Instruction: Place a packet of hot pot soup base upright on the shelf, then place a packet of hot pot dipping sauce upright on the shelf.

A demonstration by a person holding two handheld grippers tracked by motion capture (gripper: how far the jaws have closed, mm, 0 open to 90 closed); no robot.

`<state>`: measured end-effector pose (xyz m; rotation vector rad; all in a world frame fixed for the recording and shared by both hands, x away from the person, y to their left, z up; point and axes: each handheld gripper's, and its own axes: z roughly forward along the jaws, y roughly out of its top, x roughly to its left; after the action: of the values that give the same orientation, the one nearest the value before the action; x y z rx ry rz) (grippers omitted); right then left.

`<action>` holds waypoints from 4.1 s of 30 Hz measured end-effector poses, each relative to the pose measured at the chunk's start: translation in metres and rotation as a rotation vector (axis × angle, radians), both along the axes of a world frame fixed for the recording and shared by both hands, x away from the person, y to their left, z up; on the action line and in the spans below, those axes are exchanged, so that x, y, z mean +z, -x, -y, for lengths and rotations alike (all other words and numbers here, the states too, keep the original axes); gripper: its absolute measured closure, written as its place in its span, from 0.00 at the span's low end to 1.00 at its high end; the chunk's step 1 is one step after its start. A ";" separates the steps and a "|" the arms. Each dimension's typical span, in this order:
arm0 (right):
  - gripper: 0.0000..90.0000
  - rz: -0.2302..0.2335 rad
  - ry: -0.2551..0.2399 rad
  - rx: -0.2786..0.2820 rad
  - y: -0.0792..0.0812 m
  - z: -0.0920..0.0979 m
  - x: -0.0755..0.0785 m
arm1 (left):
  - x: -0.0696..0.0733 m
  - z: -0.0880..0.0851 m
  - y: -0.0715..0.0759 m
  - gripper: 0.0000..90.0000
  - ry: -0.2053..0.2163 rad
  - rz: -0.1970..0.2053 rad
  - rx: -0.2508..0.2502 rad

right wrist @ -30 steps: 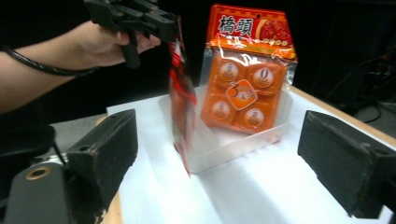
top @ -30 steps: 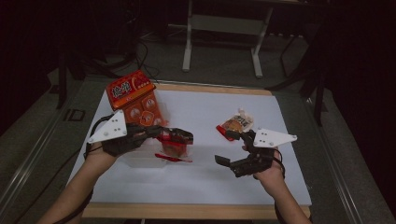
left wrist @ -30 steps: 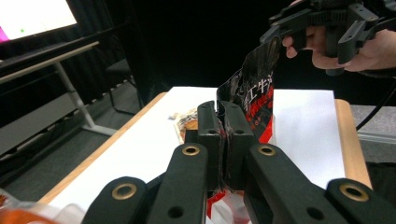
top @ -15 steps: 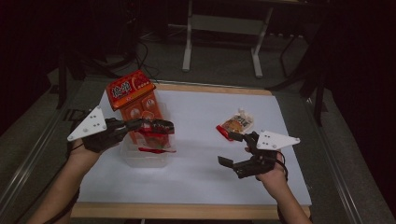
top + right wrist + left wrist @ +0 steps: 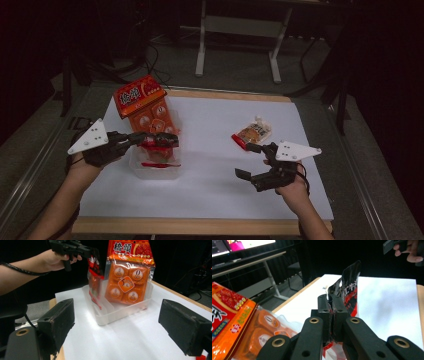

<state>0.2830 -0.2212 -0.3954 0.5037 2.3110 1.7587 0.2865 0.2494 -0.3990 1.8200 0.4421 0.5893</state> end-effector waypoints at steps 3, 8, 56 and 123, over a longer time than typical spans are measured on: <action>0.15 0.000 0.003 -0.002 0.000 0.001 0.000 | -0.004 -0.002 0.001 0.98 -0.014 -0.011 0.003; 0.15 -0.004 0.000 0.007 0.000 0.002 0.000 | -0.012 -0.007 0.002 0.98 -0.020 -0.029 0.003; 0.15 0.020 0.037 0.001 0.000 0.004 -0.007 | -0.054 -0.021 -0.001 0.69 0.044 -0.093 0.027; 0.45 -0.093 0.172 -0.554 -0.122 0.087 -0.057 | -0.039 0.123 0.052 0.06 0.102 -0.068 -0.257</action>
<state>0.4046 -0.3078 -0.4520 1.0846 2.0743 1.2851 0.2349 0.1260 -0.4380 1.7676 0.2720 0.3232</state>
